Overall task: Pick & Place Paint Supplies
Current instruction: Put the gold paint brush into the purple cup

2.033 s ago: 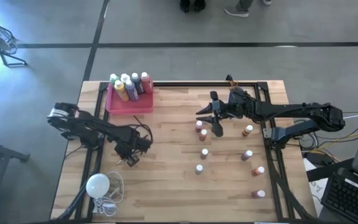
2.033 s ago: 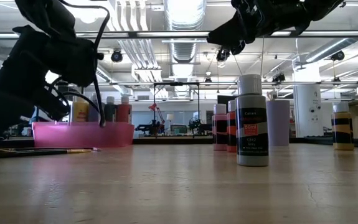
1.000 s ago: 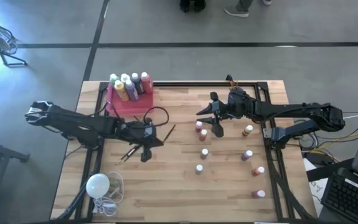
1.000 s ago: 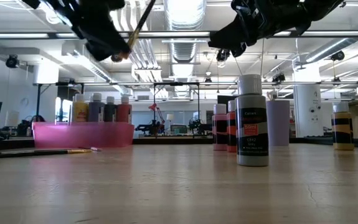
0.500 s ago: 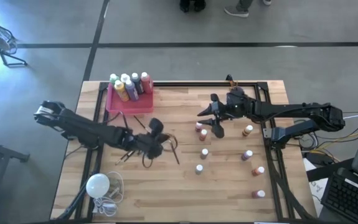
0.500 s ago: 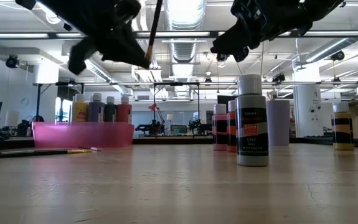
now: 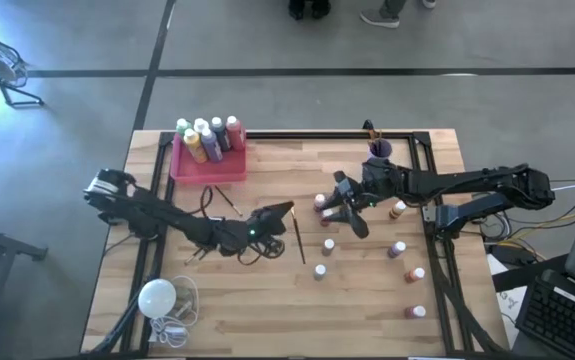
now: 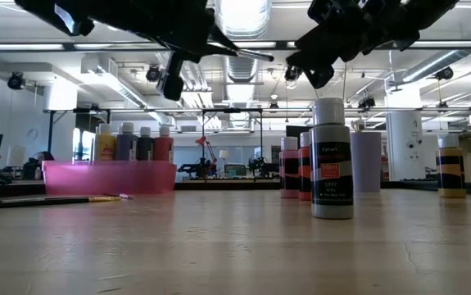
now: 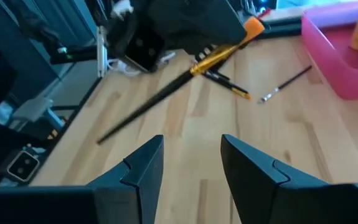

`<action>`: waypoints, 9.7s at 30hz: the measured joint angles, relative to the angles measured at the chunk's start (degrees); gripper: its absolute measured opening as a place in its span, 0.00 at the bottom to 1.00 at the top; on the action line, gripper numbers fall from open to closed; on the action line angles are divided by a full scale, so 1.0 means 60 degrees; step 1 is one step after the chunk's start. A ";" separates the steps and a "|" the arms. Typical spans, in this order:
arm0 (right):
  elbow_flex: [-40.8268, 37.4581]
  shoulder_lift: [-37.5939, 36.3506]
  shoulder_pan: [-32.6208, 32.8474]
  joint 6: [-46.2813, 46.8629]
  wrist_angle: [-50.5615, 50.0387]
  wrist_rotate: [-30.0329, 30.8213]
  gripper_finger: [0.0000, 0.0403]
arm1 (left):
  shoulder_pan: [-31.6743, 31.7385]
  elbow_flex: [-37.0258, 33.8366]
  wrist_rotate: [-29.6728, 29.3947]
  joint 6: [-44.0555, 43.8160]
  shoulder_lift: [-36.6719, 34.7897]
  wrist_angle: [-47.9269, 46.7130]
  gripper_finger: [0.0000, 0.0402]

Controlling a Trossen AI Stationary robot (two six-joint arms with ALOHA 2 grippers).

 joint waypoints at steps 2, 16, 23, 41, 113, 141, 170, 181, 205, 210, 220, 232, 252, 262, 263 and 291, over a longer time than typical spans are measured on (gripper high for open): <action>0.0000 -0.0003 0.0074 0.0001 0.0214 0.0004 0.37 | 0.0000 0.0010 0.0039 0.0668 0.0179 0.0497 0.01; -0.0258 -0.0003 0.0211 0.0956 0.1224 0.0084 0.26 | 0.0015 0.0668 0.0440 0.3128 0.0747 0.1789 0.01; -0.0829 -0.0003 0.0249 0.1624 0.2536 0.0083 0.25 | 0.0066 0.1201 0.0703 0.3502 0.0830 0.1781 0.01; -0.0947 0.0949 0.0841 0.2178 0.3950 0.0076 0.44 | 0.0331 0.1747 0.1048 0.3848 0.1155 0.1715 0.01; -0.0406 0.1105 0.0293 0.2011 0.4194 0.0182 0.32 | 0.0080 0.1596 0.1181 0.3056 0.1174 0.0972 0.00; -0.0444 0.1123 0.0219 0.1625 0.4045 0.0073 0.03 | 0.0095 0.1665 0.1113 0.2243 0.1137 0.0790 0.04; -0.0310 -0.0303 0.0079 -0.0059 0.3939 0.0415 0.03 | 0.0934 0.0034 -0.1508 -0.8064 -0.2115 0.0385 0.47; -0.0138 -0.1905 0.0055 -0.1998 0.2157 0.2903 0.03 | 0.1408 -0.2477 -0.0518 -1.2593 -0.3406 0.0344 0.47; -0.0135 -0.4229 -0.1073 -0.2773 -0.1177 1.0120 0.03 | 0.1479 -0.3282 0.4837 -1.6122 -0.3821 0.0281 0.47; -0.0135 -0.4263 -0.1896 -0.2227 -0.1696 1.0118 0.03 | 0.1479 -0.3339 0.4837 -1.6122 -0.3821 0.0274 0.47; -0.0135 -0.4246 -0.2649 -0.1773 -0.2471 1.0041 0.03 | 0.1479 -0.3355 0.4836 -1.6162 -0.3817 0.0272 0.47; -0.0135 -0.4099 -0.3207 -0.1152 -0.3246 0.9258 0.03 | 0.1482 -0.3355 0.4834 -1.6227 -0.3813 0.0188 0.47; -0.0336 -0.3121 -0.4263 -0.0701 -0.3662 0.7995 0.03 | 0.1483 -0.3355 0.4834 -1.6333 -0.3810 -0.0069 0.47; -0.1084 -0.3121 -0.4683 -0.0566 -0.3240 0.7490 0.03 | 0.1483 -0.3355 0.4834 -1.6333 -0.3810 -0.0069 0.47; -0.1167 -0.3121 -0.4710 -0.0564 -0.3156 0.7427 0.03 | 0.1483 -0.3355 0.4834 -1.6333 -0.3810 -0.0072 0.47; -0.2124 -0.3121 -0.4863 -0.0502 -0.2567 0.7255 0.03 | 0.1483 -0.3355 0.4833 -1.6365 -0.3810 -0.0071 0.47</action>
